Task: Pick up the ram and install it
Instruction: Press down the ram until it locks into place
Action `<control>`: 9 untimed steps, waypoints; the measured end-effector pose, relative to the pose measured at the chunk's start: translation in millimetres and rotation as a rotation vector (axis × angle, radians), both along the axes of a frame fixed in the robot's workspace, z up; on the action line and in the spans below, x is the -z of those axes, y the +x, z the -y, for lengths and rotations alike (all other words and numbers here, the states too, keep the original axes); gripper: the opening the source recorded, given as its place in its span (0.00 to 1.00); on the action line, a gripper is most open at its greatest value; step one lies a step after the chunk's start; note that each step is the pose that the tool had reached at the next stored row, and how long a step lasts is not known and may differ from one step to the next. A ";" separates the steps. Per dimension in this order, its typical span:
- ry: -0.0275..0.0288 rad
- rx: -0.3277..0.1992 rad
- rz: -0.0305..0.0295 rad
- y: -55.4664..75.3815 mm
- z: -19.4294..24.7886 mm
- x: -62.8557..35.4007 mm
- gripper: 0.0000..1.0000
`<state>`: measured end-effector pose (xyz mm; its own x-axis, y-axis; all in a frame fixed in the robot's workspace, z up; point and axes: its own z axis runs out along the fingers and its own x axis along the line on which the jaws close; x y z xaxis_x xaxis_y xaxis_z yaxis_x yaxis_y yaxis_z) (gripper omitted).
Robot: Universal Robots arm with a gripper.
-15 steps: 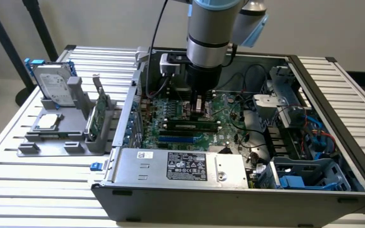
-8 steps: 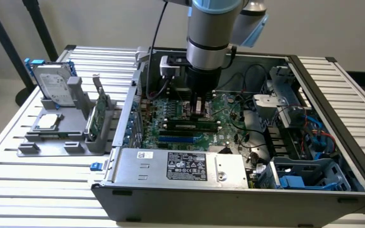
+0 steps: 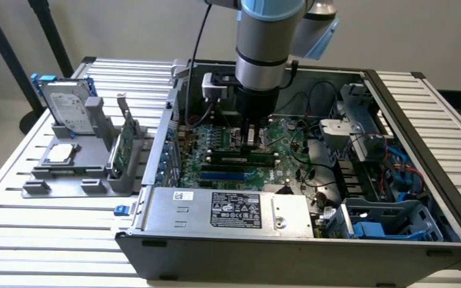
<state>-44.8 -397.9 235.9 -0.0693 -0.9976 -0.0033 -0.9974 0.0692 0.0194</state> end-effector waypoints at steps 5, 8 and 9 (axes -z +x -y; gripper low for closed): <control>0.0040 0.000 0.0000 0.0 -0.4 1.2 0.11; 0.0074 0.000 0.0000 0.0 -0.7 1.6 0.11; 0.0083 0.000 0.0001 0.0 -0.8 1.8 0.11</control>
